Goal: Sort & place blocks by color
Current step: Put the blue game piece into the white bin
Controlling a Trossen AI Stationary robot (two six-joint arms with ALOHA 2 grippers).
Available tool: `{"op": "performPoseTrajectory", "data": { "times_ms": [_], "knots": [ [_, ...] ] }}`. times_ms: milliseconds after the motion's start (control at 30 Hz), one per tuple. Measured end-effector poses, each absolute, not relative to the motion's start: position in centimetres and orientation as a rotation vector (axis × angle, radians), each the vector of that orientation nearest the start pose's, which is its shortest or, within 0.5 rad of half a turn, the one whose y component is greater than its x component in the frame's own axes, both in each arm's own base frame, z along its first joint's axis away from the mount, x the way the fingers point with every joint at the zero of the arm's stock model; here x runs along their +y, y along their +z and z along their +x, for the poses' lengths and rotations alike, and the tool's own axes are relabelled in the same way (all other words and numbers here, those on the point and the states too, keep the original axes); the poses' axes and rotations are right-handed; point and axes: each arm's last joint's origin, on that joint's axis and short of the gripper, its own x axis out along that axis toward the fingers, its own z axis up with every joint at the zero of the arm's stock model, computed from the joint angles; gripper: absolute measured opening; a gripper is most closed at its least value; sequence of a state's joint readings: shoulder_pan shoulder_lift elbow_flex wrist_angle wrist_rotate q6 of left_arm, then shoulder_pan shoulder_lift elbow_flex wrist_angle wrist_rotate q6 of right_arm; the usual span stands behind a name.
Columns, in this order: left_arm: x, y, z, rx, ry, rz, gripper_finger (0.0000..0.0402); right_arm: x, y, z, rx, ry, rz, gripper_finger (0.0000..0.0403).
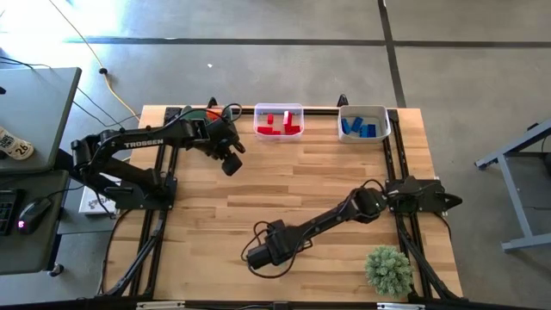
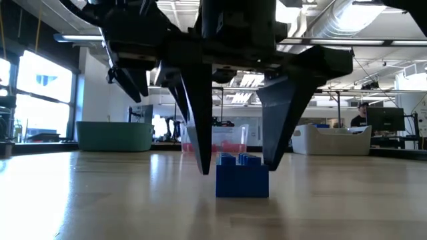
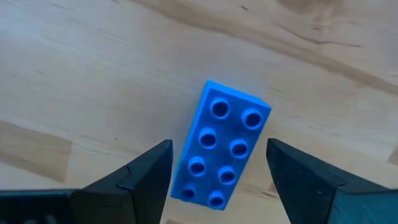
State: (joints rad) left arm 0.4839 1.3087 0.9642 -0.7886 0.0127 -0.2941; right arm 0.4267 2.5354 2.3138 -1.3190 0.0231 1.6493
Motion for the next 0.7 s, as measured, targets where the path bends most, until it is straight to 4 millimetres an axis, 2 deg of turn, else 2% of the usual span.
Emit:
{"op": "performPoseTrajectory", "data": {
  "times_ms": [167,467,700],
  "knots": [
    [11.4,24.5,21.5,1.056,0.586,-0.489,0.0223,20.1,15.7,45.1,1.33,-0.937,0.963,0.0224],
    [11.6,24.5,21.4,1.084,0.624,-0.363,0.0223,18.4,15.3,46.0,1.346,-0.896,0.941,0.0113],
    [11.7,24.5,21.4,1.089,0.625,-0.341,0.0223,16.2,15.3,46.4,1.39,-0.872,0.863,0.0112]
  ]
}}
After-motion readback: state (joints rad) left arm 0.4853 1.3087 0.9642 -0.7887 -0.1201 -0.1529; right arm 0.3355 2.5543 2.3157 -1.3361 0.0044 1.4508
